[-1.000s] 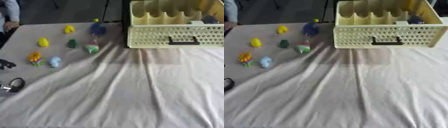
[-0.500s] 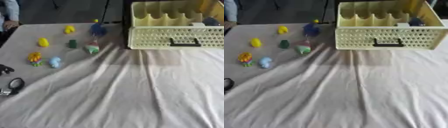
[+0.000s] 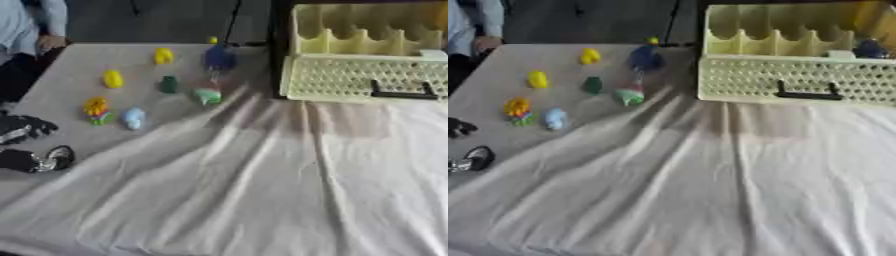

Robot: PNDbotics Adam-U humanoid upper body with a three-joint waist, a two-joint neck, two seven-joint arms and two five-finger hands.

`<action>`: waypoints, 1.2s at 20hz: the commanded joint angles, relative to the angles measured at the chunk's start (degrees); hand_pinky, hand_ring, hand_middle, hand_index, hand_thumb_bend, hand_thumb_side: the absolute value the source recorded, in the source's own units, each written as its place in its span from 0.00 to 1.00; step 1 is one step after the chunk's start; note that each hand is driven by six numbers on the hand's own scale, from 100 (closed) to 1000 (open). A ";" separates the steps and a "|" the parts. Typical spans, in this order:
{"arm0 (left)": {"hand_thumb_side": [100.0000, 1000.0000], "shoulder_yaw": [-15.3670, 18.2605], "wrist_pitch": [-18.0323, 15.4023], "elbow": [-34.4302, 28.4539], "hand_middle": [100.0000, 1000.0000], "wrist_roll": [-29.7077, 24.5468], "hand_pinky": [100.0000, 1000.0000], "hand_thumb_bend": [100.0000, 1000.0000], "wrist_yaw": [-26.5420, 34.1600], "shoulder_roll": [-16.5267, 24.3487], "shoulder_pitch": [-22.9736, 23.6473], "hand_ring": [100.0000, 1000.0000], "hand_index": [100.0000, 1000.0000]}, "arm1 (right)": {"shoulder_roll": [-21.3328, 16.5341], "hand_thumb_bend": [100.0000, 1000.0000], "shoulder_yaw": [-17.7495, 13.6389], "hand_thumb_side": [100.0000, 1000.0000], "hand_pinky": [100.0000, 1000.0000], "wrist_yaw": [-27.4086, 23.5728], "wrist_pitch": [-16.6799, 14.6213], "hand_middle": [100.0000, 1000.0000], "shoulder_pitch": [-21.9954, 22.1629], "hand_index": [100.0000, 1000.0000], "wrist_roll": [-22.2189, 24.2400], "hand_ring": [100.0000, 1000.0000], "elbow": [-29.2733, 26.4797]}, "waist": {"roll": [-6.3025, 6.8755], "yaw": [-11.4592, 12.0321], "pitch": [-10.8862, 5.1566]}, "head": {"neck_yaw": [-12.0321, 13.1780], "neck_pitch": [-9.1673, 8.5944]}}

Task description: Pick up objects from table and place into drawer.

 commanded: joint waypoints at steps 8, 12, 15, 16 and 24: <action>0.61 -0.33 -0.46 1.55 0.78 0.13 0.66 0.44 -1.53 0.30 -0.88 0.78 0.93 | -0.36 0.00 -0.63 0.74 0.24 0.74 0.46 0.28 -0.38 0.77 0.15 0.32 -0.91 | -0.41 -0.35 -0.37 | -0.02 -1.06; 0.61 -0.66 -0.45 2.39 0.73 -0.03 0.65 0.45 -3.68 0.15 -1.16 0.73 0.93 | -0.17 0.00 -0.55 0.74 0.24 0.42 0.30 0.28 -0.41 0.77 0.63 0.32 -0.91 | -0.47 -0.50 -0.19 | -0.15 -1.42; 0.61 -0.71 -0.32 2.64 0.70 0.38 0.64 0.45 -5.72 0.15 -1.36 0.73 0.91 | -0.03 0.00 -0.52 0.74 0.24 0.16 0.22 0.28 -0.43 0.77 0.99 0.32 -0.91 | -0.48 -0.61 -0.09 | -0.15 -1.63; 0.61 -0.69 -0.25 2.64 0.70 0.66 0.64 0.44 -6.47 0.18 -1.40 0.73 0.90 | 0.01 0.00 -0.51 0.74 0.24 0.08 0.21 0.28 -0.44 0.77 1.09 0.32 -0.91 | -0.47 -0.62 -0.06 | -0.17 -1.67; 0.64 -0.25 0.25 2.54 0.69 0.66 0.62 0.39 -7.05 0.41 -1.28 0.72 0.89 | 0.13 0.00 -0.48 0.73 0.24 -0.22 0.27 0.28 -0.18 0.78 1.76 0.32 -0.91 | -0.35 -0.54 0.06 | -0.34 -1.70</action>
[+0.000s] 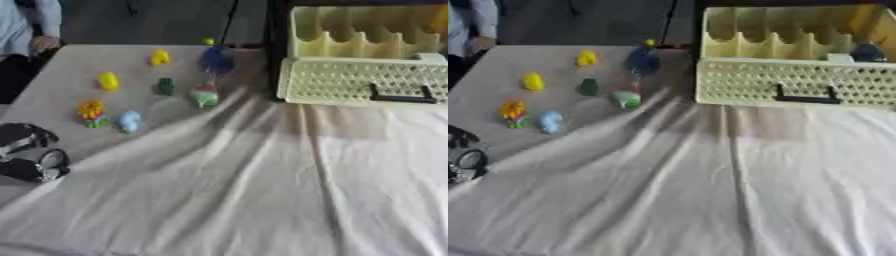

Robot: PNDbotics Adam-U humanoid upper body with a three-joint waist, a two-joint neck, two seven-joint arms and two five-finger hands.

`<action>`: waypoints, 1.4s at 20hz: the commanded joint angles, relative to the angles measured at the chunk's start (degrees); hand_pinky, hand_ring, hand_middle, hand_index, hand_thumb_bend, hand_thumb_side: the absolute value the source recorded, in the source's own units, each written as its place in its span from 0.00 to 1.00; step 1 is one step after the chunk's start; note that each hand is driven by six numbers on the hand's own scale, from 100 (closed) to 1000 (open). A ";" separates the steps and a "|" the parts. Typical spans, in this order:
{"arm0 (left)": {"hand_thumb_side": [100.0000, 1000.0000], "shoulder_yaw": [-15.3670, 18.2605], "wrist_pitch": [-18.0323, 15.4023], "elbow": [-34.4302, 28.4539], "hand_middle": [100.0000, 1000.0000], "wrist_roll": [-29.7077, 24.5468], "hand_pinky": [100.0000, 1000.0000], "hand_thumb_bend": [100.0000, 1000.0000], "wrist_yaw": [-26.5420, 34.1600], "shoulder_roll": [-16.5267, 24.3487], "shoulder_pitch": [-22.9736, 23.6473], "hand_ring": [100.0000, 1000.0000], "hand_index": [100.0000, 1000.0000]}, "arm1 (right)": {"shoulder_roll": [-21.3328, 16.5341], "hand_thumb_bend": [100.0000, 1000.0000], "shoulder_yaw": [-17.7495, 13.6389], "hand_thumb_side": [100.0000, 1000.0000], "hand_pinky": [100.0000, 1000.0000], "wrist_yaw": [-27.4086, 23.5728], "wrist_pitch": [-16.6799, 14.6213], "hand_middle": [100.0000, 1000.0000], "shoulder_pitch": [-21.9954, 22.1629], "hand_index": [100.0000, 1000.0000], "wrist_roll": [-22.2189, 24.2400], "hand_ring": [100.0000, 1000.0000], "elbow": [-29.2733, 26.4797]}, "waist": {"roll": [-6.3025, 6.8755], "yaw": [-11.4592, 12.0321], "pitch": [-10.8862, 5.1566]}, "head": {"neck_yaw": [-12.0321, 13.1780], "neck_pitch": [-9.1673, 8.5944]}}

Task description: Pick up objects from table and place into drawer.

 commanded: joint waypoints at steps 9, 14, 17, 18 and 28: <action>0.66 1.92 0.67 -2.94 0.68 -3.01 0.60 0.36 2.01 2.64 1.04 0.71 0.88 | -0.88 0.00 -0.42 0.73 0.24 0.10 0.43 0.28 0.16 0.78 0.56 0.31 -0.91 | 0.03 0.48 -0.81 | -0.61 -0.33; 0.62 2.72 1.63 -3.71 0.68 -2.96 0.60 0.31 3.95 2.95 1.43 0.71 0.87 | -0.75 0.00 -0.22 0.73 0.24 0.15 0.70 0.28 0.19 0.78 0.82 0.32 -0.91 | 0.00 0.71 -1.07 | -0.65 -0.32; 0.59 2.89 1.97 -3.50 0.67 -2.80 0.59 0.26 3.65 3.24 1.48 0.71 0.87 | -0.72 0.00 -0.12 0.73 0.24 0.02 0.60 0.28 0.17 0.78 0.97 0.32 -0.91 | -0.07 0.72 -1.18 | -0.63 -0.53; 0.57 2.96 2.05 -3.41 0.67 -2.65 0.59 0.24 3.47 3.28 1.51 0.71 0.87 | -0.70 0.00 -0.11 0.73 0.24 -0.01 0.61 0.28 0.19 0.78 1.03 0.32 -0.91 | -0.12 0.70 -1.20 | -0.63 -0.60; 0.58 2.24 1.52 -2.18 0.67 -2.60 0.58 0.26 2.72 3.08 1.63 0.70 0.86 | -0.39 0.00 -0.28 0.73 0.24 -0.13 0.40 0.28 0.39 0.78 1.18 0.32 -0.91 | -0.39 0.40 -1.01 | -0.42 -1.06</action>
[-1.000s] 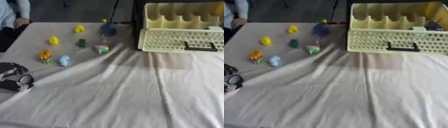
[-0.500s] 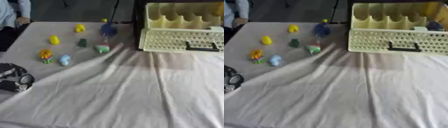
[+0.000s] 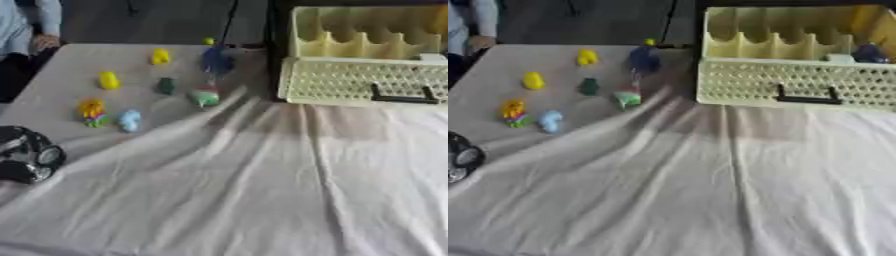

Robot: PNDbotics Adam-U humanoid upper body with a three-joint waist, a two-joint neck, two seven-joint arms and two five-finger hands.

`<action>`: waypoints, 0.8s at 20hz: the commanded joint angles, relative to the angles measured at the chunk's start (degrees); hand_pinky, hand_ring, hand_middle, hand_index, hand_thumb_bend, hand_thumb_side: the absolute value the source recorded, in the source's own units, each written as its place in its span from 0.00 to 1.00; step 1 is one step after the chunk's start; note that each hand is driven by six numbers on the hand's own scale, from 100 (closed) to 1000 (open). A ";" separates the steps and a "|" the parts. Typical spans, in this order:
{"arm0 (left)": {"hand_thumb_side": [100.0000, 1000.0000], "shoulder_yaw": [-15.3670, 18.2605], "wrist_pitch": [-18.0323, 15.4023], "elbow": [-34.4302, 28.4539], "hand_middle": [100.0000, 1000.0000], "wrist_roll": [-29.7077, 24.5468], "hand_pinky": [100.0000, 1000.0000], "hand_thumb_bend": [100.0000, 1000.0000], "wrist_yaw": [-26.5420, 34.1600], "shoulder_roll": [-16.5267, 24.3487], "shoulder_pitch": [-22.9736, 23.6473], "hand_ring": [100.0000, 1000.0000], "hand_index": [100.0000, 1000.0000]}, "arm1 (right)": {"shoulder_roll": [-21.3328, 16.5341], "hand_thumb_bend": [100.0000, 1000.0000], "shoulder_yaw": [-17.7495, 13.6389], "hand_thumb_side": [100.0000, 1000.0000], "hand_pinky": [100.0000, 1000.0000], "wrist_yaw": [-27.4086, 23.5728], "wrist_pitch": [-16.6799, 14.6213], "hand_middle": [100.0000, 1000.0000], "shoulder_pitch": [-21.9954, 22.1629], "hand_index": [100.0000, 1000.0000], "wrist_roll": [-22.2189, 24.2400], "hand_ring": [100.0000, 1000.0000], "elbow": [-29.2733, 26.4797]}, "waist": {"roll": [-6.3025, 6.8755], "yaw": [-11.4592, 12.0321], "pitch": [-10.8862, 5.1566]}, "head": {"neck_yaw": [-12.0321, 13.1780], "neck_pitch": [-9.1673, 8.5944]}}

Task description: Pick up objects from table and place into drawer.

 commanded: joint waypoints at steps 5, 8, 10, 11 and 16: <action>0.59 -0.44 -1.34 0.37 0.66 -0.57 0.58 0.28 -0.22 2.28 -0.41 0.70 0.83 | -0.71 0.00 -0.55 0.73 0.24 0.04 0.06 0.28 0.06 0.78 -0.12 0.32 -0.91 | 0.02 -0.29 -0.79 | 0.21 -0.76; 0.57 -0.59 -1.71 0.56 0.65 -0.19 0.57 0.28 0.09 2.11 -0.52 0.69 0.80 | -0.64 0.00 -0.61 0.73 0.24 0.11 0.17 0.28 0.12 0.78 -0.29 0.32 -0.91 | 0.05 -0.38 -0.74 | 0.21 -0.86; 0.55 -0.71 -1.80 0.66 0.63 0.25 0.56 0.27 0.02 2.02 -0.58 0.68 0.79 | -0.58 0.00 -0.62 0.73 0.24 0.14 0.23 0.28 0.19 0.78 -0.28 0.31 -0.91 | 0.07 -0.40 -0.72 | 0.23 -0.89; 0.54 -0.76 -1.79 0.68 0.62 0.52 0.56 0.27 -0.19 1.99 -0.60 0.67 0.78 | -0.55 0.00 -0.62 0.73 0.24 0.15 0.23 0.28 0.20 0.78 -0.27 0.31 -0.91 | 0.08 -0.41 -0.70 | 0.26 -0.88; 0.51 -0.90 -1.60 0.79 0.59 1.73 0.54 0.26 -1.59 1.92 -0.44 0.65 0.76 | -0.49 0.00 -0.74 0.74 0.24 0.14 0.23 0.28 0.27 0.78 -0.32 0.31 -0.91 | 0.10 -0.47 -0.66 | 0.21 -0.91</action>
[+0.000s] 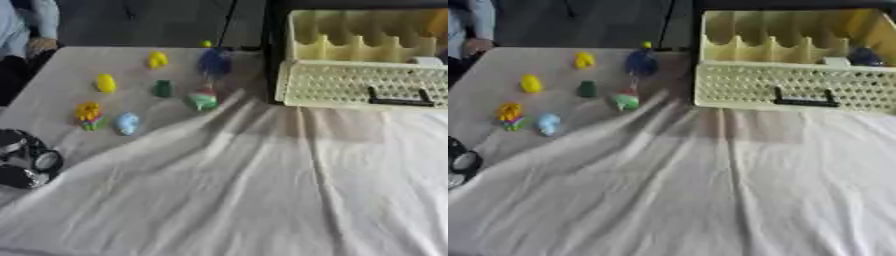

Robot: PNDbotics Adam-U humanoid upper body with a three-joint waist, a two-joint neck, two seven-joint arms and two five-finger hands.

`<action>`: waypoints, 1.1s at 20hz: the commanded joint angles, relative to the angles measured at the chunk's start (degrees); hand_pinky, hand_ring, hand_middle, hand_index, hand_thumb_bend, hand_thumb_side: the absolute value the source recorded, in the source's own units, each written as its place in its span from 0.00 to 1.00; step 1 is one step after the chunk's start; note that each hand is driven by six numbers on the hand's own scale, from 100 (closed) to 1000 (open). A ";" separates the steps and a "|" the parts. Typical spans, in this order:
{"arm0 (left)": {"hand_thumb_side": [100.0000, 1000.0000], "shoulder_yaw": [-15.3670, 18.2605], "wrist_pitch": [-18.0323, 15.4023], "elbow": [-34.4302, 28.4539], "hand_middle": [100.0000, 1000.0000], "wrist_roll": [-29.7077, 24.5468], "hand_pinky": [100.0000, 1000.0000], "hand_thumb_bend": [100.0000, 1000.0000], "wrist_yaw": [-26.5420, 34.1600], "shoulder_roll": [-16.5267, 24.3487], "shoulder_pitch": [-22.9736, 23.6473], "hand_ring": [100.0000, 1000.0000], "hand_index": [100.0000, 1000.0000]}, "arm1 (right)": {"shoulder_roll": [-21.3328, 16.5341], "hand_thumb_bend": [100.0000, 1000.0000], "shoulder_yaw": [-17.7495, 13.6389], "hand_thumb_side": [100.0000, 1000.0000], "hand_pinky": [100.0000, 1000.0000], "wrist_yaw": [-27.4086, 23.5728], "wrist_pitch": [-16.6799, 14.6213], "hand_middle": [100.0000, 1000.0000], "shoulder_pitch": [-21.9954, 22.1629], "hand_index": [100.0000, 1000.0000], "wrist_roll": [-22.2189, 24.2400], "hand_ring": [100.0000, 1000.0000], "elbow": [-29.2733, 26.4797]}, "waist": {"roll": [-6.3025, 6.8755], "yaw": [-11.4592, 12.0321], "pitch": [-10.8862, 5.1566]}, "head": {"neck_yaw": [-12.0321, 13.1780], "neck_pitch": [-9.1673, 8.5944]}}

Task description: Pick up objects from table and place into drawer.

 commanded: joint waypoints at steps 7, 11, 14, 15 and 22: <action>0.48 -0.13 0.24 -0.21 0.57 1.90 0.52 0.23 -0.78 1.72 -0.03 0.63 0.74 | -0.67 0.00 -0.80 0.75 0.24 0.23 0.18 0.28 0.10 0.78 -0.18 0.31 -0.91 | 0.06 0.04 -0.77 | 0.09 -0.73; 0.47 0.15 0.70 -0.71 0.57 2.68 0.51 0.21 -0.43 1.81 -0.12 0.62 0.73 | -0.63 0.00 -0.79 0.75 0.24 0.22 0.36 0.28 0.18 0.78 -0.07 0.31 -0.91 | 0.13 0.18 -0.88 | 0.10 -0.67; 0.47 0.35 0.97 -1.09 0.56 2.98 0.51 0.20 -0.12 1.88 -0.22 0.62 0.72 | -0.65 0.00 -0.84 0.75 0.24 0.18 0.48 0.28 0.25 0.78 -0.07 0.31 -0.91 | 0.20 0.27 -1.04 | 0.10 -0.64; 0.47 0.39 1.03 -1.21 0.56 3.03 0.51 0.20 -0.01 1.92 -0.25 0.62 0.72 | -0.65 0.00 -0.84 0.75 0.24 0.16 0.49 0.28 0.27 0.78 -0.06 0.31 -0.91 | 0.24 0.30 -1.10 | 0.10 -0.63; 0.47 0.83 1.46 -2.29 0.56 3.03 0.50 0.18 0.89 2.10 -0.65 0.61 0.72 | -0.75 0.00 -0.89 0.75 0.24 0.00 0.60 0.28 0.40 0.78 -0.08 0.32 -0.91 | 0.52 0.39 -1.63 | 0.07 -0.47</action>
